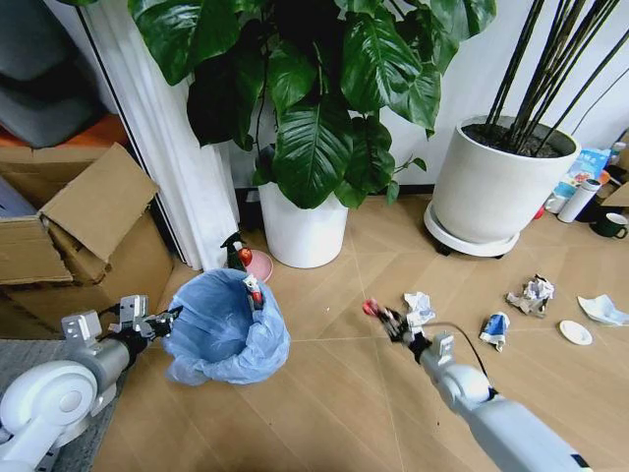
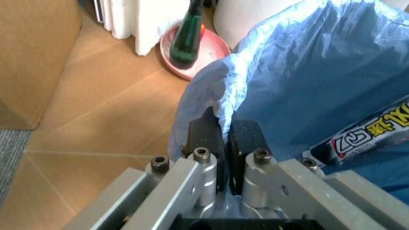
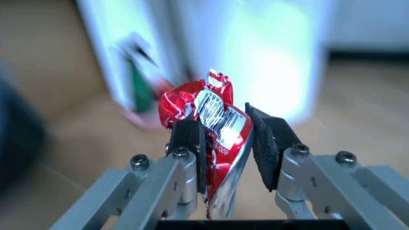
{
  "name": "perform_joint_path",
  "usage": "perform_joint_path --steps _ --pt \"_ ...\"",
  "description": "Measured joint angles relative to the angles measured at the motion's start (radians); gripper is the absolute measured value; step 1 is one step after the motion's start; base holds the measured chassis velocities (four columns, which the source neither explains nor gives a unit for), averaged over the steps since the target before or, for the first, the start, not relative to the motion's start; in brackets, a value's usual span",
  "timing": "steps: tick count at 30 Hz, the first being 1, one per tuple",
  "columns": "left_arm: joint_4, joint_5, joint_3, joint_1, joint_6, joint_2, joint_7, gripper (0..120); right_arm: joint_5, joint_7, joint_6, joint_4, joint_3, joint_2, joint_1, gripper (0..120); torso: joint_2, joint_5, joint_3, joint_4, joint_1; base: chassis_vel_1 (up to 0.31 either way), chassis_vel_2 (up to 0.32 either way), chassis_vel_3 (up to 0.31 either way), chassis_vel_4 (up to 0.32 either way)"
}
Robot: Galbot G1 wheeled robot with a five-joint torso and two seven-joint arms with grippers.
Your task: Pick up the trash bin and place the garbage on the floor into it.
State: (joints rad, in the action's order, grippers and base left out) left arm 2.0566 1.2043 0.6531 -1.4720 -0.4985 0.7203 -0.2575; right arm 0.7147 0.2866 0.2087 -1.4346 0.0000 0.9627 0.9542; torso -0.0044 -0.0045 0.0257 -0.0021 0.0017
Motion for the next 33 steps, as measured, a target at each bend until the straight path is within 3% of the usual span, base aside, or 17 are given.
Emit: perform_joint_path --steps 5,7,14,33 --pt "-0.004 -0.002 -0.021 0.006 0.000 -0.009 0.001 0 0.141 0.151 0.042 -0.109 -0.069 -0.020 -0.103 19 0.000 -0.0001 0.000 0.0000 0.000 0.000 0.000 0.000 0.000" --pt "-0.006 -0.003 -0.043 0.016 0.000 -0.015 0.004 0 0.217 0.253 0.064 -0.147 -0.141 -0.018 -0.215 19 0.000 -0.0003 0.000 0.0002 0.000 0.000 0.000 0.000 0.000" --pt "-0.020 -0.002 -0.094 0.056 0.005 -0.022 0.021 0 0.320 0.399 0.063 -0.102 -0.368 0.051 -0.468 19 0.000 -0.0003 0.000 0.0001 0.000 0.000 0.000 0.000 0.000" --pt "0.004 0.010 -0.065 0.048 0.009 -0.018 0.029 0 0.275 0.477 0.047 0.051 -0.499 0.174 -0.513 19 0.000 -0.0003 0.000 0.0000 0.000 0.000 0.000 0.000 0.000"
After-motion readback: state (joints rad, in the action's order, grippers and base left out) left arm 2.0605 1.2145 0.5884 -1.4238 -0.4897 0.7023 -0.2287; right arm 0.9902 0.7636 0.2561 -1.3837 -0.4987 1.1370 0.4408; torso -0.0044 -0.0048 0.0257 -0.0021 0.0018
